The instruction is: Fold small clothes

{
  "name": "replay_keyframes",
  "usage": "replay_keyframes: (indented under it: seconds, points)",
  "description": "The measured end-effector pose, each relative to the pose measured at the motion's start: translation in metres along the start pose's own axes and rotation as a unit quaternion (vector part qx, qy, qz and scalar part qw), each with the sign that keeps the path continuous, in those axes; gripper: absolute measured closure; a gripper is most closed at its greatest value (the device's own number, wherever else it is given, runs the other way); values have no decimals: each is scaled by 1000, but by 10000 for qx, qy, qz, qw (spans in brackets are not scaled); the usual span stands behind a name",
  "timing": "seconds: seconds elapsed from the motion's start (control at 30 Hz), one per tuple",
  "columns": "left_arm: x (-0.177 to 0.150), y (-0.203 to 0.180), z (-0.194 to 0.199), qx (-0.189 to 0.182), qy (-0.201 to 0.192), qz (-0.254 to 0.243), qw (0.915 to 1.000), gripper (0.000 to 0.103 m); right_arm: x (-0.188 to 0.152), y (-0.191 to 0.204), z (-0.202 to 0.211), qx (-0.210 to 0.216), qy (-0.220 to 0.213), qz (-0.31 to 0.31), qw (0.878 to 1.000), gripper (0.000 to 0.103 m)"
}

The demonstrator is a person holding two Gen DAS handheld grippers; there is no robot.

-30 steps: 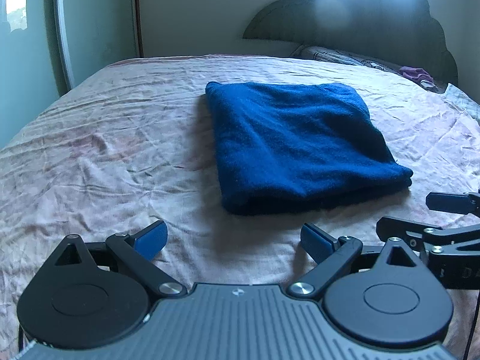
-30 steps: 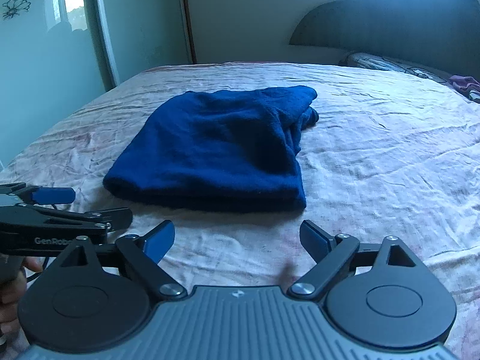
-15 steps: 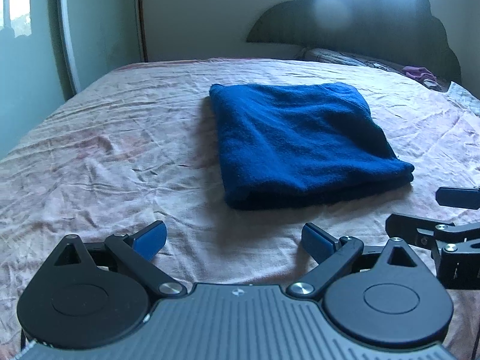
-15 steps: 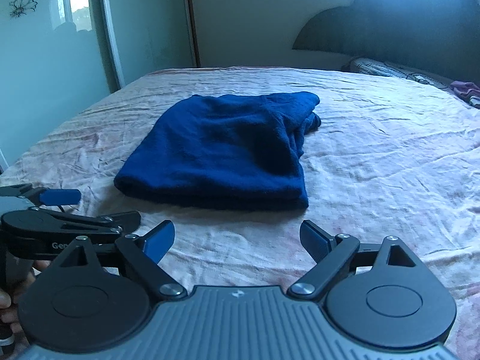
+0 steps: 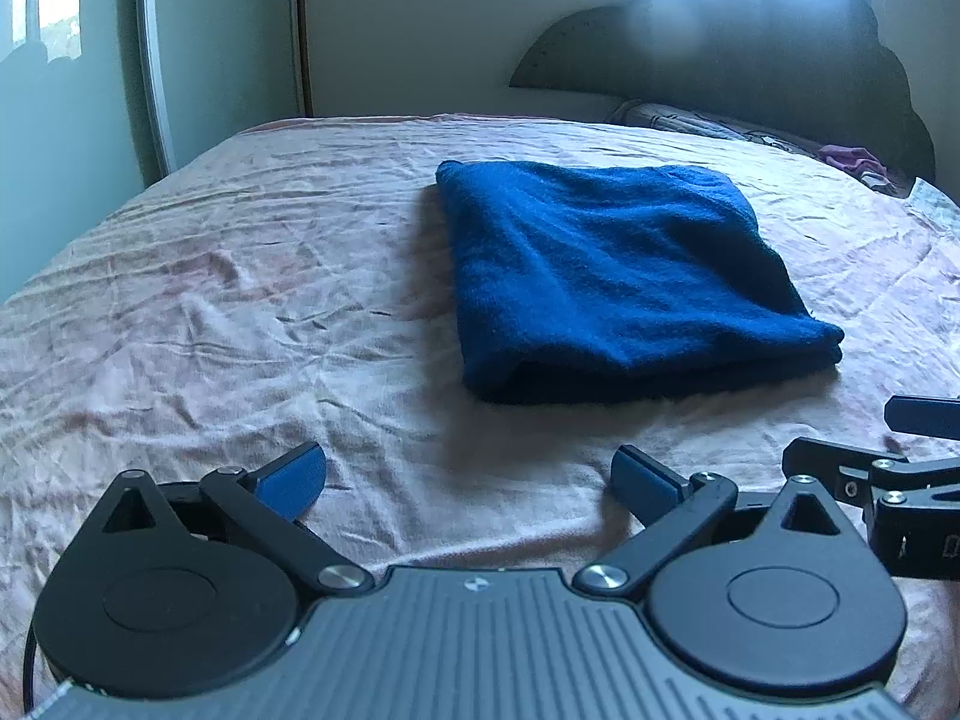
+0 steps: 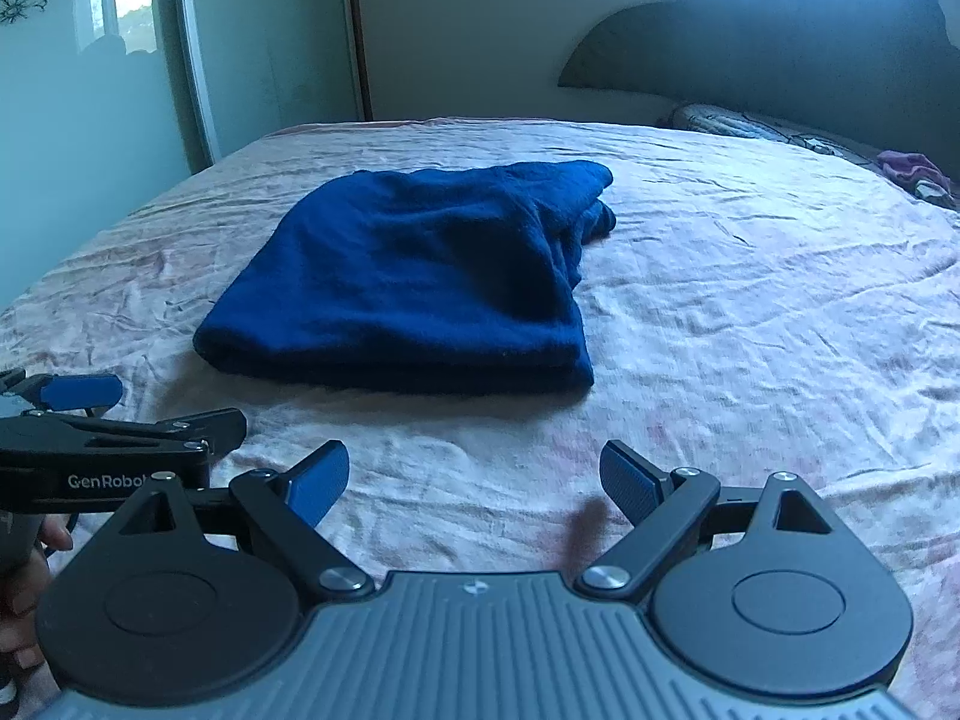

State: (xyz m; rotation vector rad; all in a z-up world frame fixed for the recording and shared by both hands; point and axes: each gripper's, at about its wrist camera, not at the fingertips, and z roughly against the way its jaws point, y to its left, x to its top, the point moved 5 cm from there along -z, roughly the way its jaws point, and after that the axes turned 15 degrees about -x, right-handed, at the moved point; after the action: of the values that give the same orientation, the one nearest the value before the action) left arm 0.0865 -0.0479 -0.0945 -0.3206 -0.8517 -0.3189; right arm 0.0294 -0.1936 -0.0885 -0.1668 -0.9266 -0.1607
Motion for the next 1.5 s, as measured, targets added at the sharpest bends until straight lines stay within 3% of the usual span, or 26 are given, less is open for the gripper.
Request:
replay_keyframes:
  seconds: [0.27,0.4,0.9,1.5]
  points:
    - [-1,1,-2,0,17,-11,10000,0,-2,3,-1,14,-7,57,10000,11]
    - [-2,2,-3,1,16,6,10000,0,-4,3,-6,22,52,-20,10000,0]
    - [-4,2,-2,45,18,20,10000,0,-9,10,-17,-297,43,129,9995,0]
    - [-4,3,-3,5,9,81,10000,0,-11,8,-19,-285,-43,123,9995,0]
